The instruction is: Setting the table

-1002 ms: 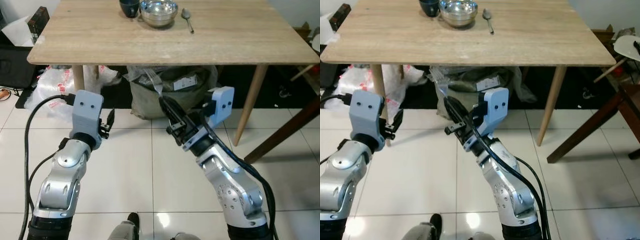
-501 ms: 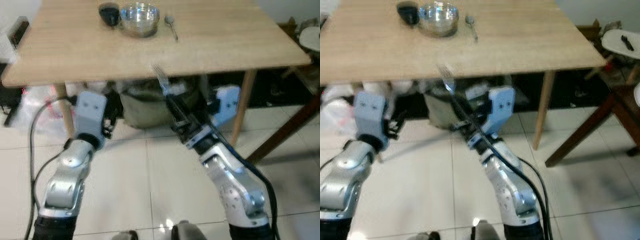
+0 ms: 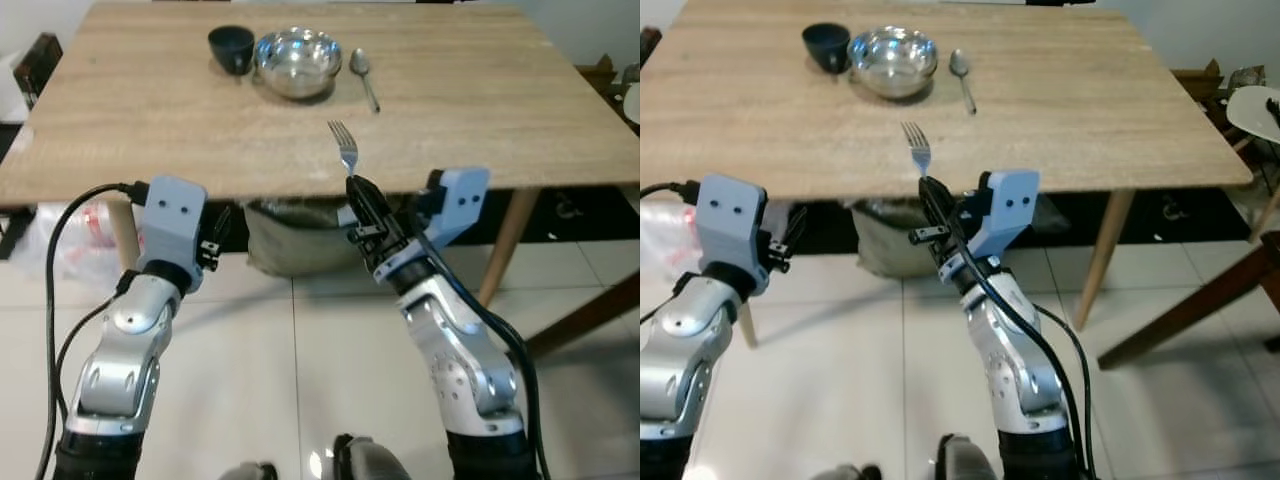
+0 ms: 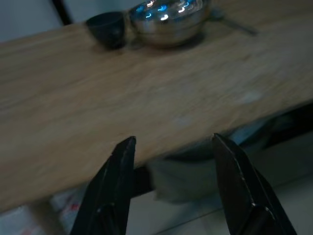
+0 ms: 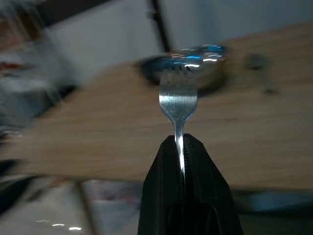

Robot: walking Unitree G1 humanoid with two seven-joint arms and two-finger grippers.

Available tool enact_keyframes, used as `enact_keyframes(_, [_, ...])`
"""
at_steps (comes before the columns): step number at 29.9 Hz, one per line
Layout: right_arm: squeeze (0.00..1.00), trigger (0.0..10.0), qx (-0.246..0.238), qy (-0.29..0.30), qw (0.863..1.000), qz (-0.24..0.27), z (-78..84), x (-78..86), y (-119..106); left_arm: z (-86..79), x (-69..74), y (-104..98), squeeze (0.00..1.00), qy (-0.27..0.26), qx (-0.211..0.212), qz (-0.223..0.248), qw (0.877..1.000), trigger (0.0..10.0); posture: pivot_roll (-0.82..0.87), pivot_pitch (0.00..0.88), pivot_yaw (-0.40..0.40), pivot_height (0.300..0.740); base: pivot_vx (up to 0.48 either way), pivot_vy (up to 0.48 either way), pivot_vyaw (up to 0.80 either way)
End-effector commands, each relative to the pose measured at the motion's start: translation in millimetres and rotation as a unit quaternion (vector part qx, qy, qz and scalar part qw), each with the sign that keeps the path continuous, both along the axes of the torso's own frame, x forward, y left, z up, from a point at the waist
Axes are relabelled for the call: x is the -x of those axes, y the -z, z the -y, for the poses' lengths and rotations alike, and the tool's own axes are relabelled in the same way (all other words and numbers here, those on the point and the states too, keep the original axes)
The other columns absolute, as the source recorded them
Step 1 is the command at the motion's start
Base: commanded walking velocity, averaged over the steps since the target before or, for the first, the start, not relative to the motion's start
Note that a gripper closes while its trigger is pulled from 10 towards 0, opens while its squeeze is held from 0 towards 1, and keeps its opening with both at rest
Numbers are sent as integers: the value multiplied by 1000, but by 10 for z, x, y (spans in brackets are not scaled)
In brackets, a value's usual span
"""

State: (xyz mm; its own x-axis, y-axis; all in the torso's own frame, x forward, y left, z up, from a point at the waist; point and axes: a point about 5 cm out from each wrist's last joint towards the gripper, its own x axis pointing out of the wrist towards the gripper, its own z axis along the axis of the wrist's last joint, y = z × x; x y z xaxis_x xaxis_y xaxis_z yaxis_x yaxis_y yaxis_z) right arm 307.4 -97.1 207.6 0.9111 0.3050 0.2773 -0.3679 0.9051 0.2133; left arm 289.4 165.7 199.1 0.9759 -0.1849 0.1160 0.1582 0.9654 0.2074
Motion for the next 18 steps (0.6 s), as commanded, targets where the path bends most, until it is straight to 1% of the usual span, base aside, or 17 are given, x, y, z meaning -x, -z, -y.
enact_keyframes(1, [0,10000,9,24,1000,-7,-6,-64,46,-84,103,-29,0,28,-1,-1,1000,10000,-66,99,56,740,439,0,0])
enact_keyframes(2, [0,10000,17,32,999,-8,12,-102,62,-114,138,-54,0,45,-2,-3,999,10000,-57,101,52,740,435,0,0])
enact_keyframes(3, [0,10000,17,32,999,-8,12,-102,62,-114,138,-54,0,45,-2,-3,999,10000,-57,101,52,740,435,0,0])
enact_keyframes(6, [0,10000,25,39,999,-5,31,-188,53,-191,176,-138,0,80,-6,-5,997,10000,-47,108,48,740,437,0,0])
enact_keyframes(9, [0,10000,34,43,998,0,30,-230,39,-171,197,-179,0,115,-4,-9,993,10000,-47,108,48,740,437,0,0])
enact_keyframes(10, [0,10000,34,43,998,0,30,-230,39,-171,197,-179,0,115,-4,-9,993,10000,-47,108,48,740,439,0,0])
enact_keyframes(11, [0,10000,38,46,998,2,34,-250,32,-155,210,-194,0,136,0,-14,991,10000,-46,109,45,740,439,0,0])
enact_keyframes(12, [0,10000,38,46,998,2,34,-250,32,-155,210,-194,0,136,0,-14,991,10000,-46,109,45,740,439,0,0])
enact_keyframes(13, [0,10000,41,50,998,3,46,-277,27,-137,230,-208,0,157,-1,-20,987,10000,-47,112,45,740,439,0,0])
enact_keyframes(15, [0,10000,50,68,996,6,98,-324,25,-115,273,-220,0,187,-4,-29,982,10000,-44,114,45,740,437,0,0])
enact_keyframes(16, [0,10000,50,68,996,6,98,-324,25,-115,273,-220,0,187,-4,-29,982,10000,-44,114,45,740,439,0,0])
enact_keyframes(17, [0,10000,62,95,993,8,179,-360,27,-101,311,-216,0,204,-6,-38,978,10000,-42,116,44,740,439,0,0])
enact_keyframes(18, [0,10000,67,110,992,8,228,-378,25,-86,331,-213,0,215,-4,-42,976,10000,-42,116,44,740,439,0,0])
